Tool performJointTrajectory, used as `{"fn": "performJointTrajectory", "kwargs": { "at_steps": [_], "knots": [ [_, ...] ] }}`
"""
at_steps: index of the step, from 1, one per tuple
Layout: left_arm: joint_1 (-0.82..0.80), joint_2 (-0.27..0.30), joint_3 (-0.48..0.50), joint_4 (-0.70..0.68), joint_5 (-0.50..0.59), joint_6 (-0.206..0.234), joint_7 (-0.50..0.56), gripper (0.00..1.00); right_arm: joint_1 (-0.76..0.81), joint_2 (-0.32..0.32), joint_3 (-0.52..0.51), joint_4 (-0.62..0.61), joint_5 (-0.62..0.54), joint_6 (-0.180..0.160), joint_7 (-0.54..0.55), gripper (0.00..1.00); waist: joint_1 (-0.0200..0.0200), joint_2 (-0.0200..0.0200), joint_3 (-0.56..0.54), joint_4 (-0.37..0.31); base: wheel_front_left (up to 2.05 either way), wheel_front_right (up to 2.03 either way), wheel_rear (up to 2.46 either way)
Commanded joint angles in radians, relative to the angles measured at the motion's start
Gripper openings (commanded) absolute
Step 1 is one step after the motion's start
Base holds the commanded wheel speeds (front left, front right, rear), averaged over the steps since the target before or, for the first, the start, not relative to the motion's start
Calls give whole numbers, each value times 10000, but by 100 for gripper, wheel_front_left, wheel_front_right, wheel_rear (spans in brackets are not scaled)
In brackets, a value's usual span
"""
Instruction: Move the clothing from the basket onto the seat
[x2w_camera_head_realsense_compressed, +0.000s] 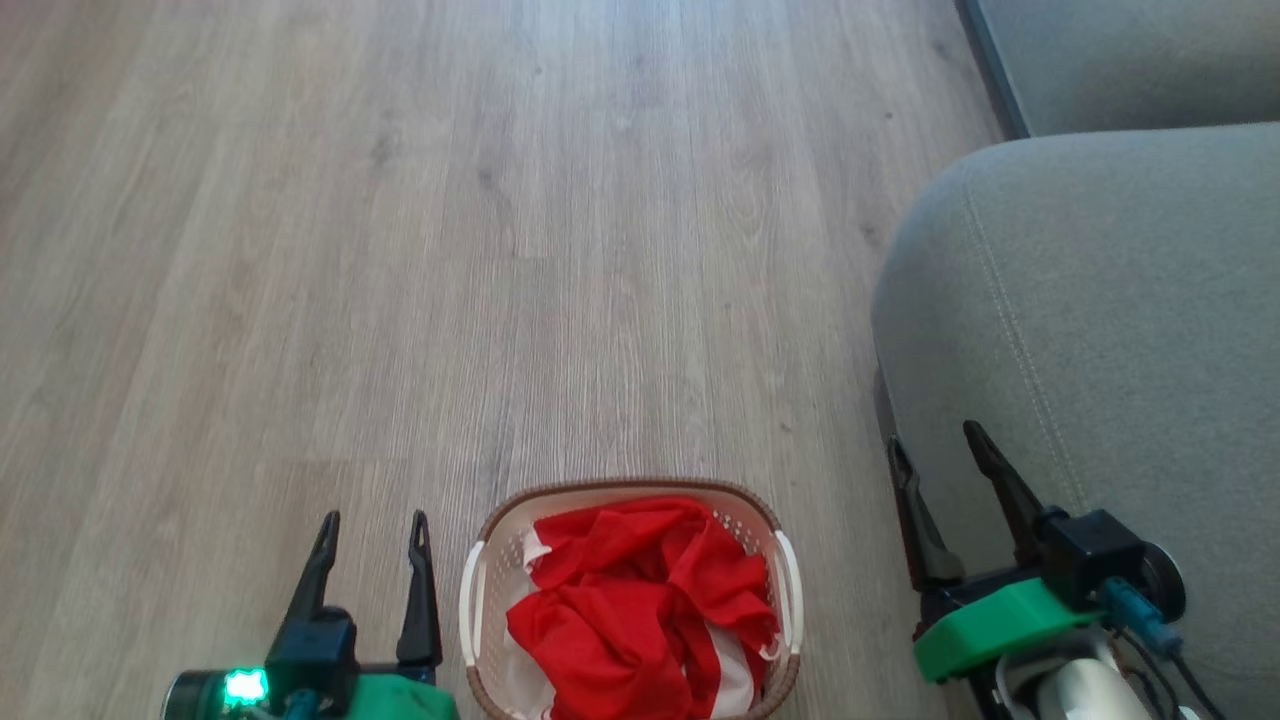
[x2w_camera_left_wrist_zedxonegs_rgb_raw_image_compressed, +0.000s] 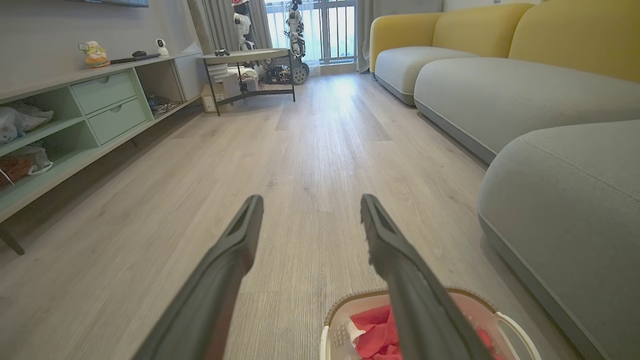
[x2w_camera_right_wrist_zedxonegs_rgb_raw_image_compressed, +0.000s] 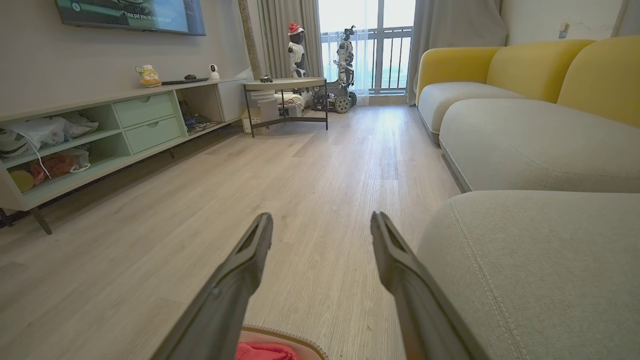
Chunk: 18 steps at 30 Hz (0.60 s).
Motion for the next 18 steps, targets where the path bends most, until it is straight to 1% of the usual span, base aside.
{"fn": "performJointTrajectory", "kwargs": {
  "at_steps": [1,4,9,10,15,18],
  "knots": [
    [-400,-15,284,-256,117,-65,-124,100,-279,-127,139,-403,-58,-2,-95,100,0,-1,129,10,0,0,0],
    [-516,-12,179,-154,164,-171,-124,100,-317,-127,24,-422,-98,-2,-95,100,0,-1,299,22,0,0,0],
    [-1174,-43,-213,443,156,-562,-124,100,-722,-127,-522,-633,-344,-2,-95,100,0,-1,1263,67,0,0,0],
    [-1592,-69,-407,862,141,-716,-124,100,-974,-127,-774,-782,-470,-2,-95,100,0,-1,1791,81,0,0,0],
    [-2855,-141,-1127,2185,107,-1200,-124,100,-1665,-127,-1307,-1116,-658,-2,-95,100,0,-1,3152,100,0,0,0],
    [-3643,-169,-1636,3147,105,-1481,-124,100,-2146,-127,-1439,-1300,-727,-2,-95,100,0,-1,3969,48,0,0,0]
  ]
}}
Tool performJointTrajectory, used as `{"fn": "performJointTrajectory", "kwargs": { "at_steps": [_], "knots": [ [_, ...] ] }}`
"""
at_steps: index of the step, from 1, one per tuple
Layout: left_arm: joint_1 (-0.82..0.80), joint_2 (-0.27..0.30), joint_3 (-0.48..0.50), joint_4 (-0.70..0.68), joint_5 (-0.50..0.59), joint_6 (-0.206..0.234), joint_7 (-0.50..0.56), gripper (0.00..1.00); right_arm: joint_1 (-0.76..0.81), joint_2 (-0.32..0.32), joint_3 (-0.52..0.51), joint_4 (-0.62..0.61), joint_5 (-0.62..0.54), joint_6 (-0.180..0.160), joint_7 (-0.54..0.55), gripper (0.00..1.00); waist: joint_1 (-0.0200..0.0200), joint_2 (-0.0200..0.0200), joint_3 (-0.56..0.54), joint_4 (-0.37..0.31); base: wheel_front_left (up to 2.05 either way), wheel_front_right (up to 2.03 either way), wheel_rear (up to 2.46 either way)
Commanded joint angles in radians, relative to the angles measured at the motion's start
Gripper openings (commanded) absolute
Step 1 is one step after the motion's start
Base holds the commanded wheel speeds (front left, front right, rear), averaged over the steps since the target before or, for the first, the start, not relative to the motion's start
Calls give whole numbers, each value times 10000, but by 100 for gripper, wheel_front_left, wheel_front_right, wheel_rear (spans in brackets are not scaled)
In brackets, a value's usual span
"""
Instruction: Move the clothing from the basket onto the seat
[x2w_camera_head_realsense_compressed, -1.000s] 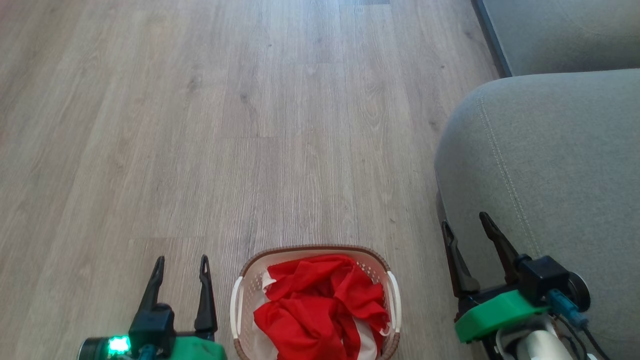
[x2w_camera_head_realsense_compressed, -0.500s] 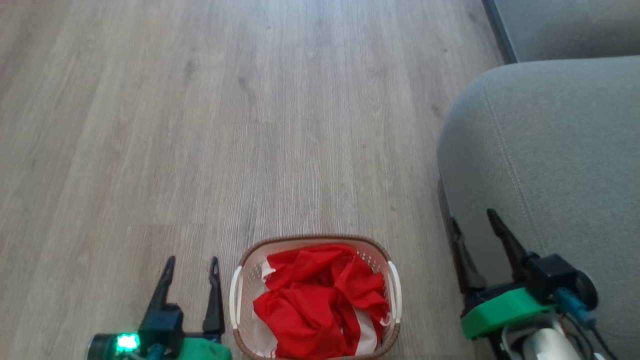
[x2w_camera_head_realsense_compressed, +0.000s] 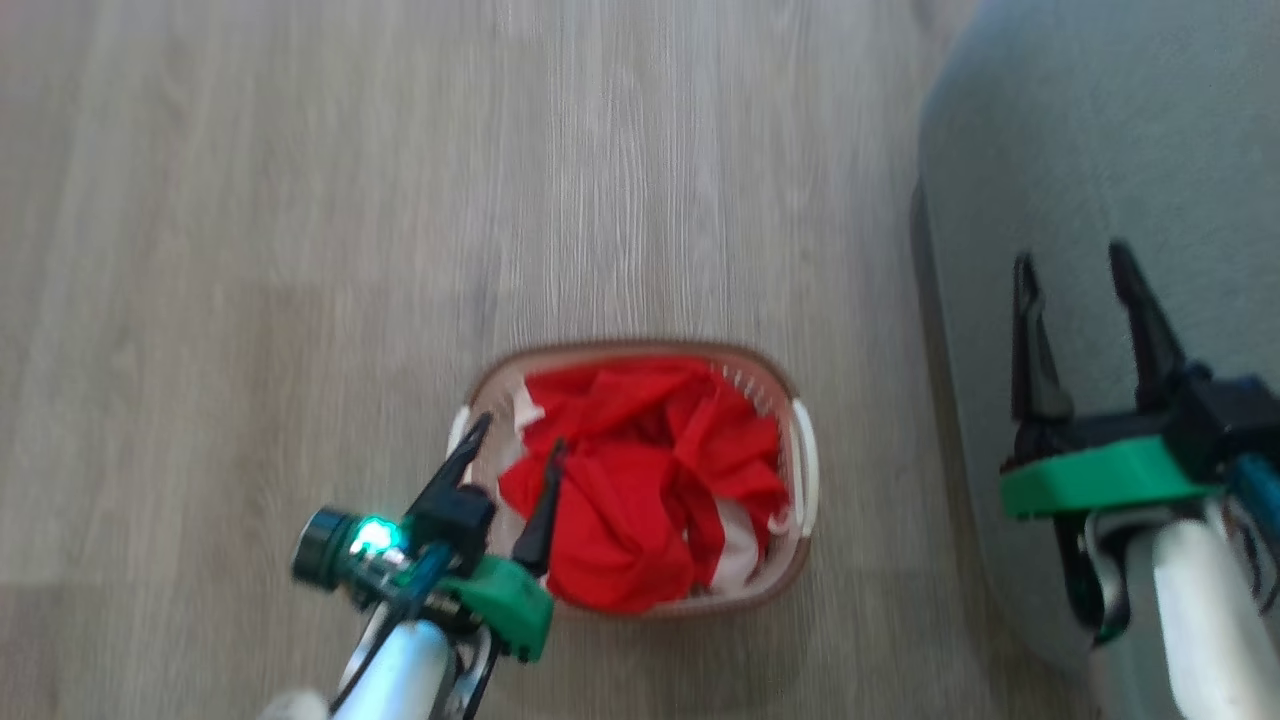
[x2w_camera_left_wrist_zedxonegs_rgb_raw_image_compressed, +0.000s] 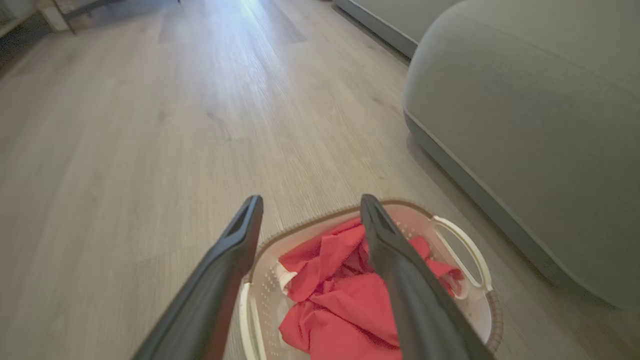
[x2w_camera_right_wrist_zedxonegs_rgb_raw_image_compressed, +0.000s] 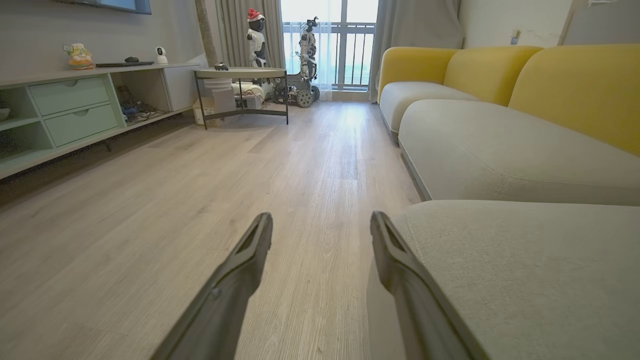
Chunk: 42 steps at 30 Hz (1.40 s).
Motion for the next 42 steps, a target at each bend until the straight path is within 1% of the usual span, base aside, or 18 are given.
{"fn": "performJointTrajectory", "kwargs": {
  "at_steps": [1,6,13,19,25,32,39,42],
  "knots": [
    [-625,-15,30,243,-64,-116,-120,100,-512,-112,184,-451,-71,-2,-93,100,-1,0,1286,-58,0,0,0],
    [-1746,-30,-853,1778,-171,-534,-120,100,-1211,-112,201,-667,-82,-2,-93,100,-1,0,2349,-222,0,0,0],
    [-2979,-33,-2212,3218,-415,-724,-120,100,-1784,-112,265,-811,-13,-2,-93,100,-1,0,3412,-447,0,0,0],
    [-3729,-34,-3157,4691,-991,-973,-116,100,-2099,-112,381,-855,79,-2,-93,100,-1,0,3924,-733,0,0,0],
    [-4240,-35,-4173,5464,-1670,-1087,207,100,-2262,-112,514,-895,204,-2,-93,100,-1,0,4270,-1023,0,0,0],
    [-4641,-35,-4866,5918,-2289,-946,622,100,-2407,-112,633,-920,340,-2,-93,100,-1,0,4604,-1278,0,0,0],
    [-5151,-35,-5310,6736,-2613,-360,1110,100,-2588,-112,710,-945,454,-2,-93,100,-1,0,4901,-1472,0,0,0],
    [-5317,-35,-5488,7002,-2720,-207,1385,100,-2626,-112,705,-951,477,-2,-93,100,-1,0,4976,-1498,0,0,0]
  ]
}}
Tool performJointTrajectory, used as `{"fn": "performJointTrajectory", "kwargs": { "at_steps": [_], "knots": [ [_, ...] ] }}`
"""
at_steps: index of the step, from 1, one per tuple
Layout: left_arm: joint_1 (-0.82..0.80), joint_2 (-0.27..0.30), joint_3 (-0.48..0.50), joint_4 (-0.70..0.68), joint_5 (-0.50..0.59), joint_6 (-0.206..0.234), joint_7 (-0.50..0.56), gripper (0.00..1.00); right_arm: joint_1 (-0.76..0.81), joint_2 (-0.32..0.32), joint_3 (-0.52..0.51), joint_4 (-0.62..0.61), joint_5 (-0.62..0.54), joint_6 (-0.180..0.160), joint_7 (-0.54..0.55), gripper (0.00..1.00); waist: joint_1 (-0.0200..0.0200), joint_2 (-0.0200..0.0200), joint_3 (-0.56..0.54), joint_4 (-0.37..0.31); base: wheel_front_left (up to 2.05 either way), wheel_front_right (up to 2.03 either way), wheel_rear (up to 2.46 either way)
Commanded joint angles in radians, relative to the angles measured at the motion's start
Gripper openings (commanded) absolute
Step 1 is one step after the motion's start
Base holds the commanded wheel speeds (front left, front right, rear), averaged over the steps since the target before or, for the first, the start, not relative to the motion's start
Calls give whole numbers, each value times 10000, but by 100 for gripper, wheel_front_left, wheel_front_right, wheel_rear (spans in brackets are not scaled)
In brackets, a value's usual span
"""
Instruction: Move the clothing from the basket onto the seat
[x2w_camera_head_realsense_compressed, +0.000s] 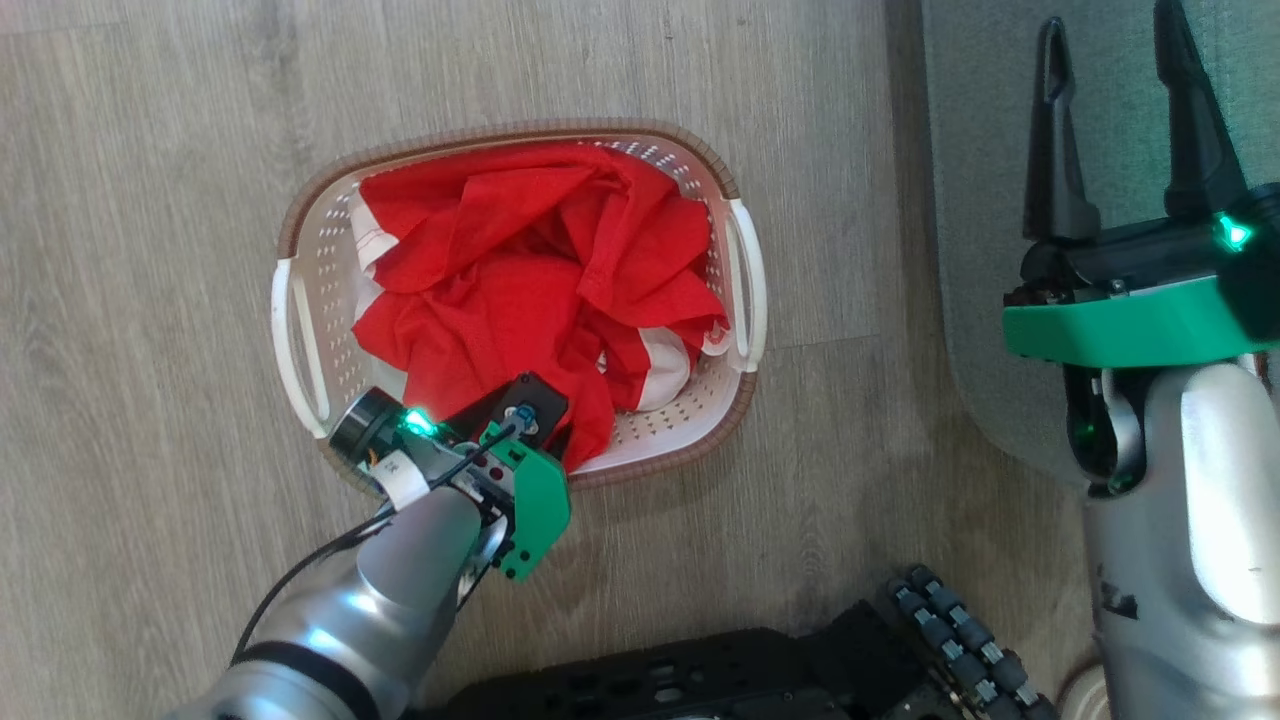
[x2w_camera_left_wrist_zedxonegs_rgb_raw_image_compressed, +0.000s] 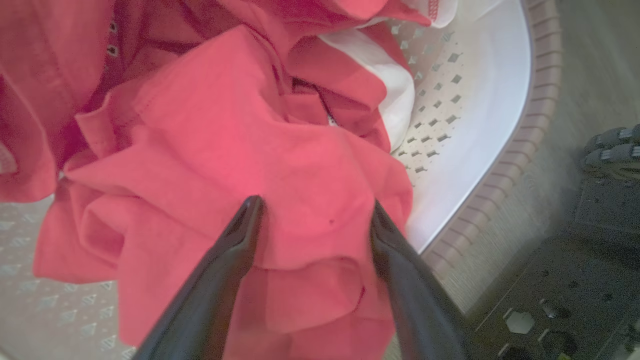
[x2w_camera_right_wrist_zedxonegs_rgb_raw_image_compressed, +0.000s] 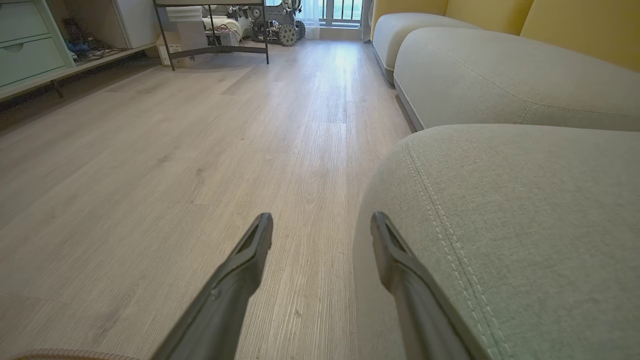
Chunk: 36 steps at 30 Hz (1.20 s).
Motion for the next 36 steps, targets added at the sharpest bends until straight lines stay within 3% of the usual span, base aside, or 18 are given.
{"fn": "performJointTrajectory", "kwargs": {
  "at_steps": [1,2,4,5,17,25,36],
  "knots": [
    [106,61,51,-21,-97,124,67,89,111,-62,214,-345,105,-2,-92,100,-1,0,22,0,0,0,0],
    [69,61,-5,13,-137,152,114,53,109,-62,209,-337,108,-2,-92,100,-1,0,27,6,0,0,0],
    [17,61,-119,73,-208,201,179,21,105,-62,214,-295,116,-2,-92,100,-1,0,6,20,0,0,0],
    [1,61,-171,72,-250,206,168,0,101,-62,222,-265,124,-2,-92,100,-1,0,-20,31,0,0,0],
    [155,61,-747,90,-716,85,-489,0,301,-62,316,171,270,-2,-92,100,-1,0,-1370,213,0,0,0],
    [322,60,-553,210,-1334,-214,-1067,0,876,-62,426,606,346,-2,-92,100,-1,0,-3062,406,0,0,0],
    [272,60,-108,-667,-2593,-628,-1264,0,2384,-62,374,1315,124,-2,-92,100,-1,0,-5571,962,0,0,0]
  ]
}}
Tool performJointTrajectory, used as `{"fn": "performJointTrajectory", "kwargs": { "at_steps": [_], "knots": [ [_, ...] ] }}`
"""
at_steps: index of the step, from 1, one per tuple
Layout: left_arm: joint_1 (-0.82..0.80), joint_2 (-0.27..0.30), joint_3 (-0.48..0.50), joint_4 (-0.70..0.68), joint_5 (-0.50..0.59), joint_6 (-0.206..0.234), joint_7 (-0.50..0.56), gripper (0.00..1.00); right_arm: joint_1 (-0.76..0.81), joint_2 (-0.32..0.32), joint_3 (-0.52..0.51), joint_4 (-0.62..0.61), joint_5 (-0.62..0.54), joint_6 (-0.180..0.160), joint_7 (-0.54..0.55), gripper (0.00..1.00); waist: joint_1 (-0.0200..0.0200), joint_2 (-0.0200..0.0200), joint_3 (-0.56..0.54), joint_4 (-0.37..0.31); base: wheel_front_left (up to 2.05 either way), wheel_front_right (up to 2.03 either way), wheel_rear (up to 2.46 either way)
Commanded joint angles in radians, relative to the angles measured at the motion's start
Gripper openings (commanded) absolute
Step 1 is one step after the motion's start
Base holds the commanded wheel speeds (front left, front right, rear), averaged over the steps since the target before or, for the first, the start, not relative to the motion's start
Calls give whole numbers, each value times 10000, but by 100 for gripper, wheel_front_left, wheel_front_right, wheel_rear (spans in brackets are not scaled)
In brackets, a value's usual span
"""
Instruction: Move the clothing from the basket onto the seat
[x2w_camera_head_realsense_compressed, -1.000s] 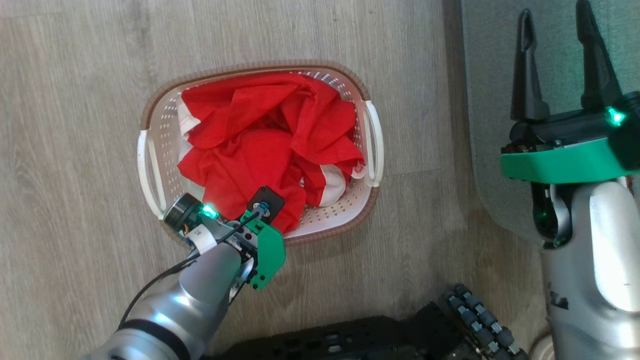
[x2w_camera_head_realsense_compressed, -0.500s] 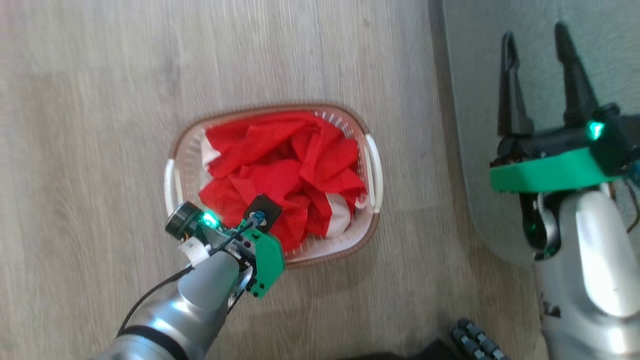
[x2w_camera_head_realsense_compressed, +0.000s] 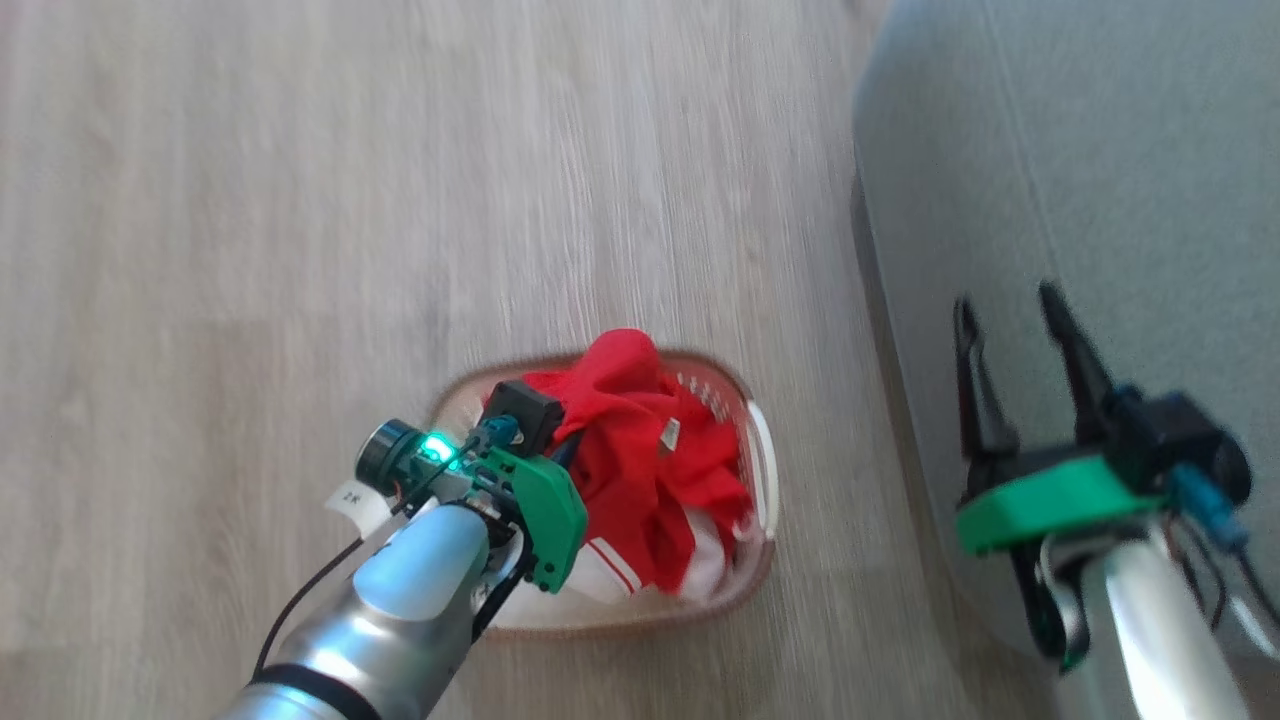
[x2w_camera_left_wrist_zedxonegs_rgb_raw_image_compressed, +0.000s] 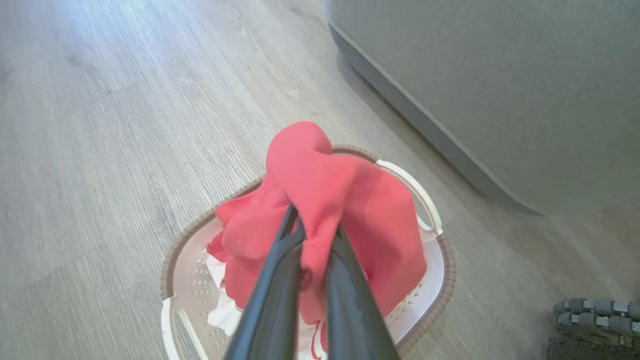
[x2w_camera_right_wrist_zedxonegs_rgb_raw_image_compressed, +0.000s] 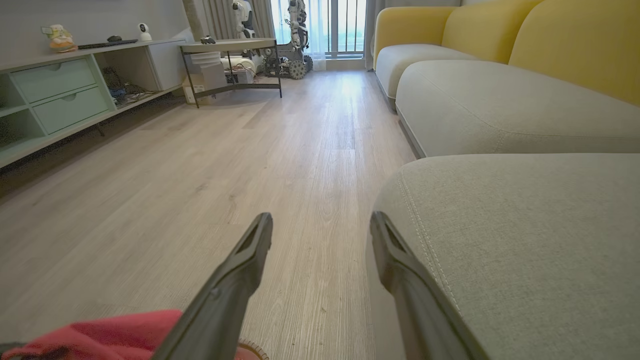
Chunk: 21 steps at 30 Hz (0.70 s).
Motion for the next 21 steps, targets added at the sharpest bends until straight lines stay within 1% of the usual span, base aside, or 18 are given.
{"fn": "performJointTrajectory", "kwargs": {
  "at_steps": [1,6,7,10,21],
  "knots": [
    [-138,80,246,-290,-115,-79,-152,0,208,-52,205,-213,-89,-2,-92,100,1,-1,-1135,369,0,0,0],
    [-418,80,155,-566,-279,-177,-113,0,909,-52,215,-8,-169,-2,-92,100,1,-1,-2178,551,0,0,0],
    [-554,80,192,-701,-374,-172,-119,0,1112,-52,259,50,-167,-2,-92,100,1,-1,-2566,607,0,0,0],
    [-758,80,189,-943,-483,-180,-69,0,1346,-52,384,110,-143,-2,-92,100,1,-1,-3045,678,0,0,0],
    [-2073,80,153,-2226,-962,-125,591,0,1542,-52,1019,229,51,-2,-92,100,1,-1,-3745,862,0,0,0]
  ]
}}
